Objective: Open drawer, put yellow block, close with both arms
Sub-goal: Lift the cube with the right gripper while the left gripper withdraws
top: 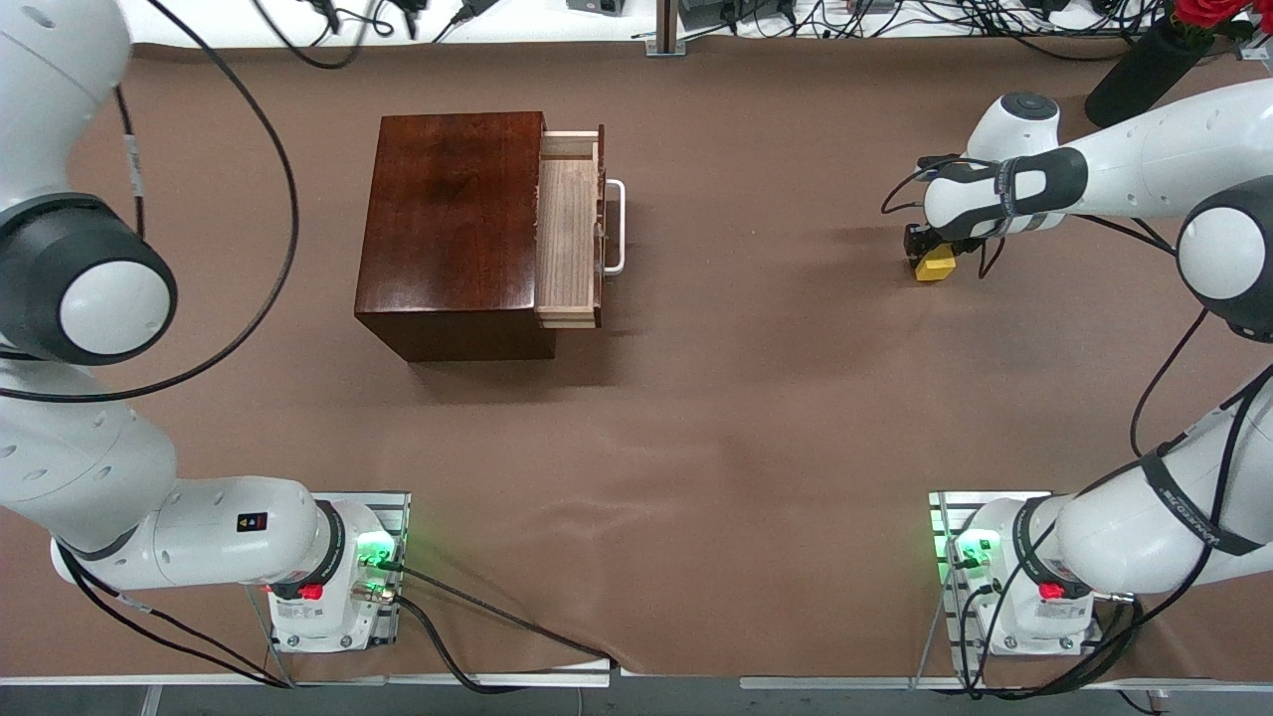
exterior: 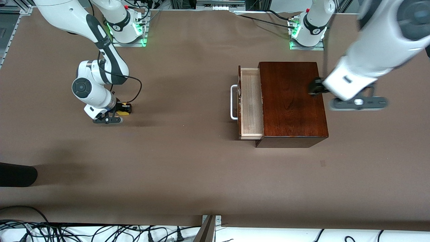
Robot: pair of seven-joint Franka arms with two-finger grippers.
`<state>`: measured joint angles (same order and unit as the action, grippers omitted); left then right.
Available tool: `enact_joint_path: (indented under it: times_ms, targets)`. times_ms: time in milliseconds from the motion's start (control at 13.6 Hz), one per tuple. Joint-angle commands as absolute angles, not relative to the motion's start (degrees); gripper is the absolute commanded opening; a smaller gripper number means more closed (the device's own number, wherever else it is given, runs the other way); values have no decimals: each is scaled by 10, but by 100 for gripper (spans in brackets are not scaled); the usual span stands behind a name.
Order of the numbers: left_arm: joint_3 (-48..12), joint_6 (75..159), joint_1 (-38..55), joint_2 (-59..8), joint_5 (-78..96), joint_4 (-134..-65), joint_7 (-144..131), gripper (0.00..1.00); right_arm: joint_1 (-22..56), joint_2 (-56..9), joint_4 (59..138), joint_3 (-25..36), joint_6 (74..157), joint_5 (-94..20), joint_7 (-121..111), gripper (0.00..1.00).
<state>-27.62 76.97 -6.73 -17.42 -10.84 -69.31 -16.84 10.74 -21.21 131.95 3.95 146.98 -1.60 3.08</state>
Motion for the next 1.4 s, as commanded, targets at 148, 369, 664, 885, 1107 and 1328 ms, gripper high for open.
enact_joint_path:
  times_ms: [148, 369, 664, 885, 1107, 1328]
  targets:
    - [-203, 765, -114, -106, -70, -742, -73, 100, 107, -173, 1297, 25, 1416, -23, 27, 5]
    - [-33, 827, -16, -43, -41, -846, -67, 100, 110, -165, 1201, 1, 1296, -23, 33, 5]
    - [-6, 869, -2, 37, -9, -932, -66, 100, 115, -170, 1080, -39, 1192, -18, 17, 5]
    - [-7, 867, -4, 33, -9, -924, -65, 100, 135, -172, 995, -63, 1133, -15, -4, 5]
    - [-9, 865, -4, 32, -9, -923, -51, 100, 196, -173, 936, -68, 1086, -17, -23, 5]
    - [-11, 865, -4, 32, -9, -922, -52, 100, 281, -184, 893, -68, 1085, -11, -27, 5]
